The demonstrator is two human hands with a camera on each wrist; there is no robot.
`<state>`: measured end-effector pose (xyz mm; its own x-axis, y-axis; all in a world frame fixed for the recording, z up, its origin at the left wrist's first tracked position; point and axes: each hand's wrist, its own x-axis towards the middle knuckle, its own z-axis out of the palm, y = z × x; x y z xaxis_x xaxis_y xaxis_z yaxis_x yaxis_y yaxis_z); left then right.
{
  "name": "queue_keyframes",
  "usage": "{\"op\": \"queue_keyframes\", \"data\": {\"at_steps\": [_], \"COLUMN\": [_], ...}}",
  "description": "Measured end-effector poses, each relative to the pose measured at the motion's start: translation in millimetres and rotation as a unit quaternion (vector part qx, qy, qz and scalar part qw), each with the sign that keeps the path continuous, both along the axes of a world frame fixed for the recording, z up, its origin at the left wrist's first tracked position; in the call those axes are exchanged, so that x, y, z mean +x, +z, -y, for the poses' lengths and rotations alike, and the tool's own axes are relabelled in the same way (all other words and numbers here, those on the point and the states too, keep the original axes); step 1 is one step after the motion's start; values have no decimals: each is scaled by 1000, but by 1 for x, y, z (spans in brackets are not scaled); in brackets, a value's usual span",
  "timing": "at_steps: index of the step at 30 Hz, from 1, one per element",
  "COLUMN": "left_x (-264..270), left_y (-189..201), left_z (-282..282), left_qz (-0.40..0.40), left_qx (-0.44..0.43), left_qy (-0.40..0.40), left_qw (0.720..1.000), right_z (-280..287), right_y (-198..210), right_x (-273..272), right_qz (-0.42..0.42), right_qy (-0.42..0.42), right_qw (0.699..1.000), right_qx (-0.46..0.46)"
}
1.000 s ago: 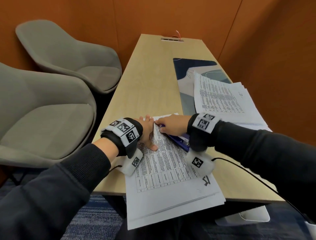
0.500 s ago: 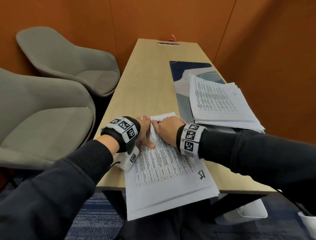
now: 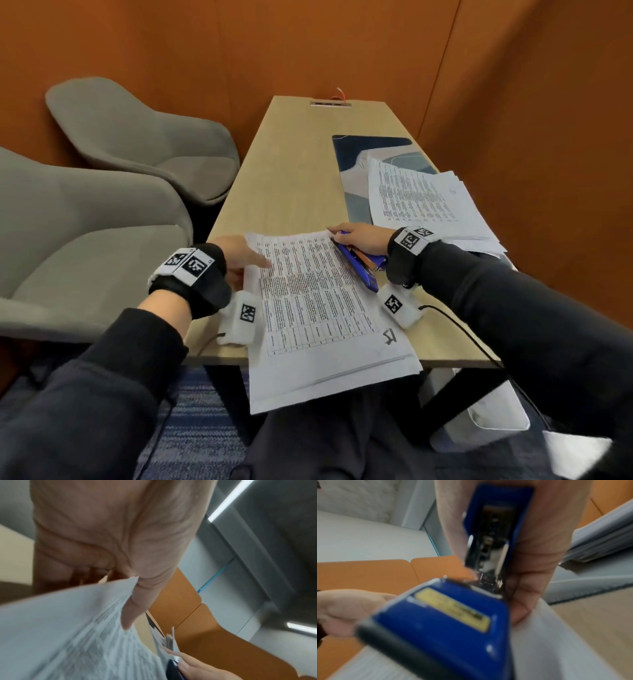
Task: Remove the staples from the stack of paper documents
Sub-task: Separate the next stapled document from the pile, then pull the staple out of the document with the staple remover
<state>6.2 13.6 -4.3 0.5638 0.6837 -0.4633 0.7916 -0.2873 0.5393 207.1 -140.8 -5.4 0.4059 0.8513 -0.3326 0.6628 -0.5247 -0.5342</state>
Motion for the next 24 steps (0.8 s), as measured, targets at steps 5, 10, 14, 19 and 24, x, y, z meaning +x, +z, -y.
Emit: {"op": "queue_keyframes", "data": {"at_steps": [5, 10, 14, 19, 24], "left_x": [8, 16, 37, 77, 115], "left_y": [-6, 21, 67, 79, 68], "left_z": [22, 39, 48, 75, 100], "left_qz": [163, 362, 464, 529, 573], "left_qx": [-86, 51, 101, 73, 26], "left_qy": [-29, -8, -22, -29, -30], "left_qw": [982, 931, 880, 845, 818], "right_z": [14, 54, 111, 213, 300], "right_y": [-5, 17, 64, 66, 5], "right_x": [-8, 8, 58, 118, 143], "right_qz": [18, 79, 143, 201, 171], "right_qy": [-27, -85, -171, -259, -307], "right_qw": [997, 987, 969, 945, 921], "right_qx": [67, 112, 107, -5, -167]}}
